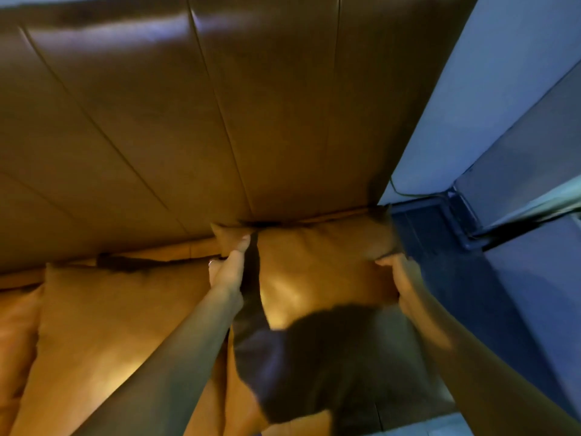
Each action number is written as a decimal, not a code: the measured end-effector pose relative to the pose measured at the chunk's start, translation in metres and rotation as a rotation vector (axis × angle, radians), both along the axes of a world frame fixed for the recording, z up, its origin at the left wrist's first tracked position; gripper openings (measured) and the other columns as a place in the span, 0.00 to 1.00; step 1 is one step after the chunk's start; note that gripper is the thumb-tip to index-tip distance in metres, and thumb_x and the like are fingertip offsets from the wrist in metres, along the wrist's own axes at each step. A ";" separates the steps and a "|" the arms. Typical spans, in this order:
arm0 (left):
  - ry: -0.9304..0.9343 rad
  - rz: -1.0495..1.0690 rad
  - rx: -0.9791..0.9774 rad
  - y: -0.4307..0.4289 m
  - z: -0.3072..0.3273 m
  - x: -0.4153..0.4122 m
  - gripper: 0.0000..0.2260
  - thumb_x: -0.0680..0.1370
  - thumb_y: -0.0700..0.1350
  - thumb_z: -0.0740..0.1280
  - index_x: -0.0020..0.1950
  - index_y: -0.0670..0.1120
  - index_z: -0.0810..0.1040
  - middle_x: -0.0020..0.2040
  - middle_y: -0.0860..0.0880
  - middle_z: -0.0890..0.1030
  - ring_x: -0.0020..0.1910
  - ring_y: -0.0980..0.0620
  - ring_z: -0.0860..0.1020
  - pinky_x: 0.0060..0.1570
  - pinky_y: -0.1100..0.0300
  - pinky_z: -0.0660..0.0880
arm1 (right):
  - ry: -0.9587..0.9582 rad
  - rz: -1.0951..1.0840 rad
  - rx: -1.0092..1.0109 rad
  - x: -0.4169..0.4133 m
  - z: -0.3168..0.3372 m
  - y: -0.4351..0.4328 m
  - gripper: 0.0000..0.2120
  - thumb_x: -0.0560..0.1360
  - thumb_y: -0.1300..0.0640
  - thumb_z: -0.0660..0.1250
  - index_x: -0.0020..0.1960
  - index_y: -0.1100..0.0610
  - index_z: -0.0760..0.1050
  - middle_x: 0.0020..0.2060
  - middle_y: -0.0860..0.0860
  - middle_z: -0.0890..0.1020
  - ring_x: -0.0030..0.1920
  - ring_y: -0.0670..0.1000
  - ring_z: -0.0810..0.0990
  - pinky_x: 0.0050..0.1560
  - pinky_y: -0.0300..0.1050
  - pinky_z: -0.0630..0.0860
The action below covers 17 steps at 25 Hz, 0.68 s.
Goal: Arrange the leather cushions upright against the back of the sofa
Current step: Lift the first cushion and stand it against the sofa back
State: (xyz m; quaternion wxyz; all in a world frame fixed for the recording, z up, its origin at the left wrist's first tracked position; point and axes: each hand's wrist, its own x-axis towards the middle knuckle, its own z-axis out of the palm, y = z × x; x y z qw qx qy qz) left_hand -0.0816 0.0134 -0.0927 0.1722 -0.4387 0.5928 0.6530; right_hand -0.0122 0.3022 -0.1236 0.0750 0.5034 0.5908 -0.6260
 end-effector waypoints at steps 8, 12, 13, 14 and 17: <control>0.282 -0.054 0.033 0.026 0.098 -0.068 0.59 0.59 0.65 0.79 0.82 0.53 0.49 0.72 0.46 0.73 0.69 0.41 0.73 0.67 0.39 0.71 | 0.391 -0.105 0.139 -0.080 0.102 0.026 0.19 0.69 0.68 0.61 0.58 0.57 0.65 0.45 0.54 0.73 0.47 0.56 0.74 0.41 0.48 0.74; 0.275 -0.135 0.069 0.026 0.116 -0.086 0.52 0.65 0.61 0.78 0.81 0.54 0.51 0.68 0.46 0.76 0.63 0.42 0.77 0.52 0.46 0.76 | 0.367 0.018 0.020 -0.113 0.128 0.036 0.27 0.68 0.60 0.69 0.66 0.62 0.70 0.54 0.59 0.79 0.51 0.59 0.79 0.33 0.47 0.79; 0.273 -0.124 0.077 0.027 0.117 -0.089 0.49 0.70 0.57 0.77 0.81 0.52 0.51 0.66 0.46 0.77 0.60 0.43 0.78 0.46 0.49 0.76 | 0.366 0.017 0.000 -0.116 0.132 0.036 0.30 0.68 0.57 0.72 0.68 0.61 0.71 0.57 0.58 0.80 0.54 0.60 0.80 0.36 0.49 0.79; 0.273 -0.113 0.085 0.028 0.118 -0.091 0.46 0.72 0.54 0.77 0.81 0.51 0.52 0.65 0.45 0.78 0.58 0.43 0.79 0.44 0.50 0.76 | 0.368 0.003 0.001 -0.117 0.135 0.036 0.32 0.67 0.54 0.74 0.68 0.61 0.71 0.58 0.58 0.80 0.55 0.60 0.81 0.35 0.49 0.80; 0.289 -0.088 0.109 0.028 0.115 -0.095 0.42 0.72 0.52 0.77 0.79 0.49 0.58 0.64 0.44 0.79 0.59 0.42 0.78 0.59 0.42 0.76 | 0.410 -0.029 0.029 -0.117 0.136 0.037 0.33 0.69 0.50 0.76 0.69 0.60 0.70 0.59 0.56 0.80 0.55 0.59 0.81 0.27 0.45 0.81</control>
